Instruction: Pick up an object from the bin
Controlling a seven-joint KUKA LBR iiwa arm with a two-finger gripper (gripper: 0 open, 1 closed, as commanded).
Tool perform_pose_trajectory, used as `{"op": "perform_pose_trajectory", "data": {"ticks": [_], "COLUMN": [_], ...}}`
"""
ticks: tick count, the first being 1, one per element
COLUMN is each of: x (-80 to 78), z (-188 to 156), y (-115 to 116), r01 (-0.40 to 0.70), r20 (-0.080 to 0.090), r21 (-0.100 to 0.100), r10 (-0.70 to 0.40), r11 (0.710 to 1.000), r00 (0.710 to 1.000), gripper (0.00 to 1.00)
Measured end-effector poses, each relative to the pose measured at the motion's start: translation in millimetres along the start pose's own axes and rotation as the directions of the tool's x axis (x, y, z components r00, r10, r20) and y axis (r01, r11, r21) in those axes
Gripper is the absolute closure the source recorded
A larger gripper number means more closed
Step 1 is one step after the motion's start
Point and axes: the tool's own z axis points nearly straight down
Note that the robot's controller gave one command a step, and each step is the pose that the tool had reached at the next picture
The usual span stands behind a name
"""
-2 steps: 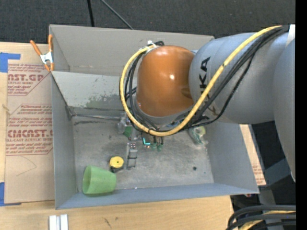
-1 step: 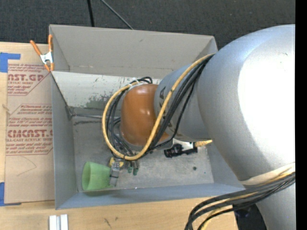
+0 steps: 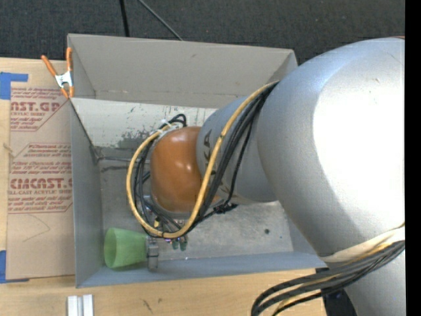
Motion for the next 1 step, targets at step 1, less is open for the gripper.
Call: {"op": "perform_pose_trajectory", "data": {"ticks": [1], "x": [-3.1], "z": [1.1], "y": [16.0], "r01": [0.041], "r20": [-0.016], "r21": [0.024], "r10": [-0.04], "r11": [0.999], "r00": [0.999], "gripper": [0.0]}}
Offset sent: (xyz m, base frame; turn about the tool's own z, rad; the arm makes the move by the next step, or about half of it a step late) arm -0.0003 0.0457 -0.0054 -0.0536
